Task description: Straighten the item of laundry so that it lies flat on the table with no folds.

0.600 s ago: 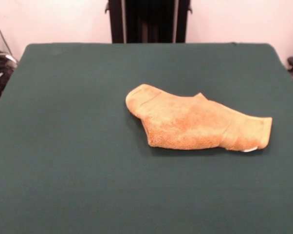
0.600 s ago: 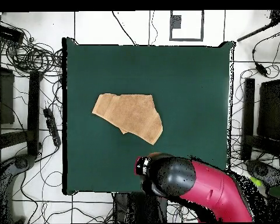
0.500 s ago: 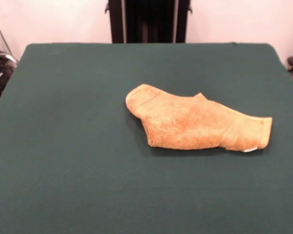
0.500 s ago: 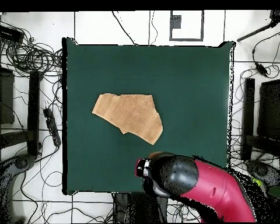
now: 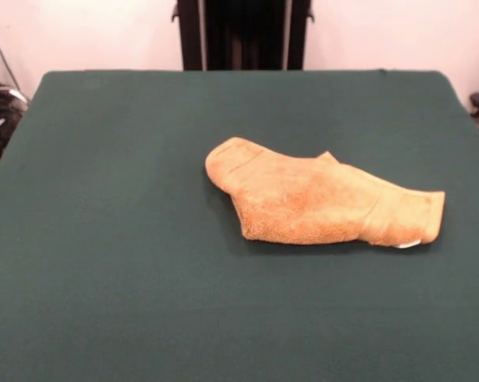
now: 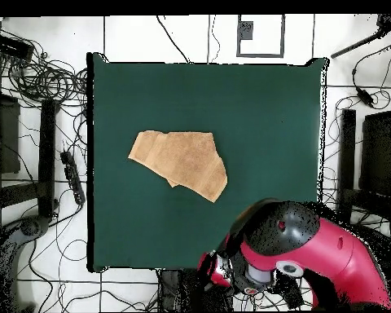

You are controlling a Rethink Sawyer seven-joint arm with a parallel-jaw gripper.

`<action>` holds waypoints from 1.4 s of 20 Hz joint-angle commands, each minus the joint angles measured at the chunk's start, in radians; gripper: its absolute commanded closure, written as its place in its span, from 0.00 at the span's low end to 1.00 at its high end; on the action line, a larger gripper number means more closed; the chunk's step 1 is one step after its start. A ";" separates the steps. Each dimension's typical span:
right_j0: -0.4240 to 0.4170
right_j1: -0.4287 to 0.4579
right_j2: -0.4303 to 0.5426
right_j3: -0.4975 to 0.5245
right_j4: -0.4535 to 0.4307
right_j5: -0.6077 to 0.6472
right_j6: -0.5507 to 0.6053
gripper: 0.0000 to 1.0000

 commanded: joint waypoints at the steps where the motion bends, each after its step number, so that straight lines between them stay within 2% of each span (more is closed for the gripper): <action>1: 0.048 0.060 0.121 0.004 0.020 0.012 0.010 0.00; 9: 0.136 0.197 0.103 -0.007 0.053 -0.129 0.142 0.00; 16: 0.191 0.316 0.077 -0.018 0.026 -0.207 0.174 0.00; 23: 0.214 0.377 0.036 0.049 0.030 -0.342 0.170 0.00; 28: 0.264 0.440 0.022 0.077 0.062 -0.450 0.235 0.00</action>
